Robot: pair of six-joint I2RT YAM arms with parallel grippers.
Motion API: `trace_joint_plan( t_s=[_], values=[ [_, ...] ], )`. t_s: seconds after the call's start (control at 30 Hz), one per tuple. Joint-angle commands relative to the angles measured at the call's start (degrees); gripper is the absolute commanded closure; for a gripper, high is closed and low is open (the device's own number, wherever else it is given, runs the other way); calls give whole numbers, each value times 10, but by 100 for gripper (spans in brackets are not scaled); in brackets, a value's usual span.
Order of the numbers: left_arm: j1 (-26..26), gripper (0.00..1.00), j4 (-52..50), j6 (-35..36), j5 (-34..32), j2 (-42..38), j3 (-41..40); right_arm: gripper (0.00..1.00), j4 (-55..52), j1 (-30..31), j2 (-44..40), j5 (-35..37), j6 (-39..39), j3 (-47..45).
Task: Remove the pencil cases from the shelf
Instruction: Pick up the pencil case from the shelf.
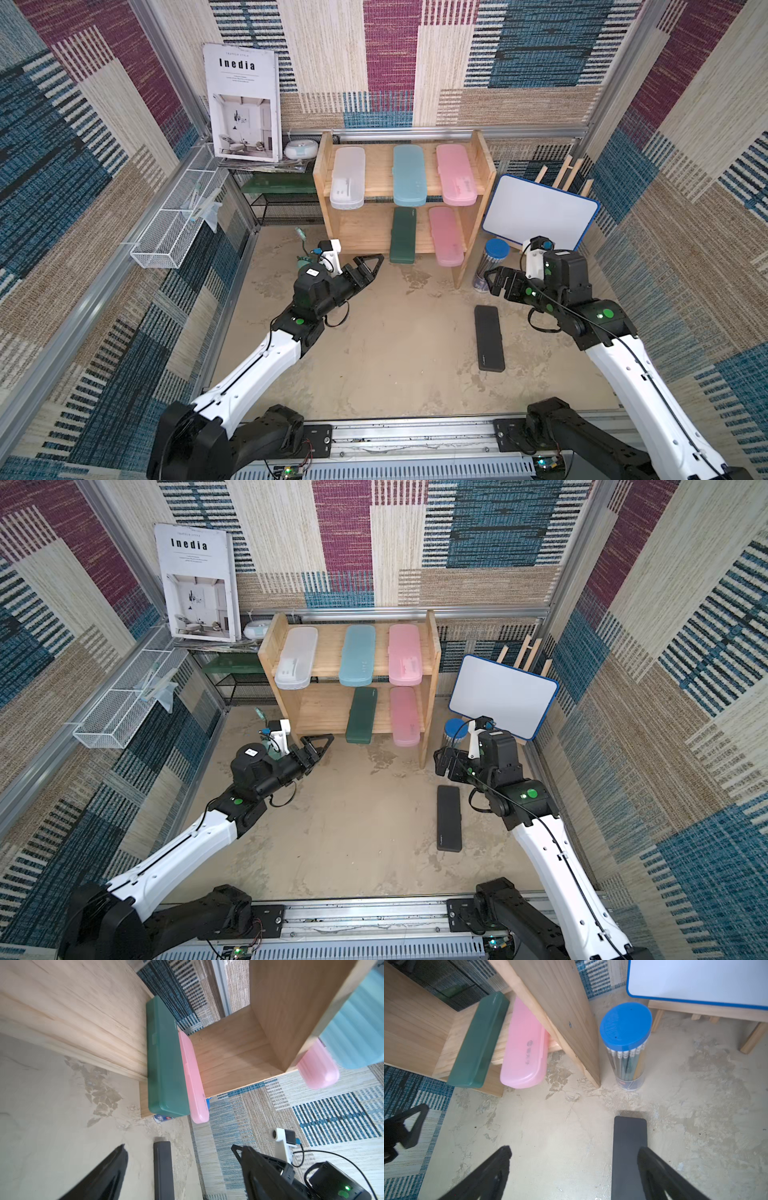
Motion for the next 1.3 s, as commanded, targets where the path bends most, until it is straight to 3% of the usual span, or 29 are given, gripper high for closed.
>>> trace_joint_plan(
  t_s=[0.0,0.17,0.4,0.57,0.67,0.97,1.1,1.27],
  values=[
    [-7,10,72,-39,37,54,24,1,26,1,5,1,-12,13],
    [-13,10,116,-68,49,133,53,1,24,1,42,-3,-14,43],
    [-17,10,119,-68,39,184,69,1,34,1,38,15,-2,36],
    [-18,14,154,-91,51,223,82,1,21,2,50,-10,-16,43],
    [-18,20,185,-107,53,243,86,1,22,2,45,-5,-23,42],
    [-19,59,190,-113,49,247,87,1,24,3,43,-5,-30,40],
    [-19,66,166,-99,43,224,74,1,31,9,35,-4,-33,35],
    [-21,67,84,-51,28,173,44,1,27,25,28,27,-24,41]
  ],
)
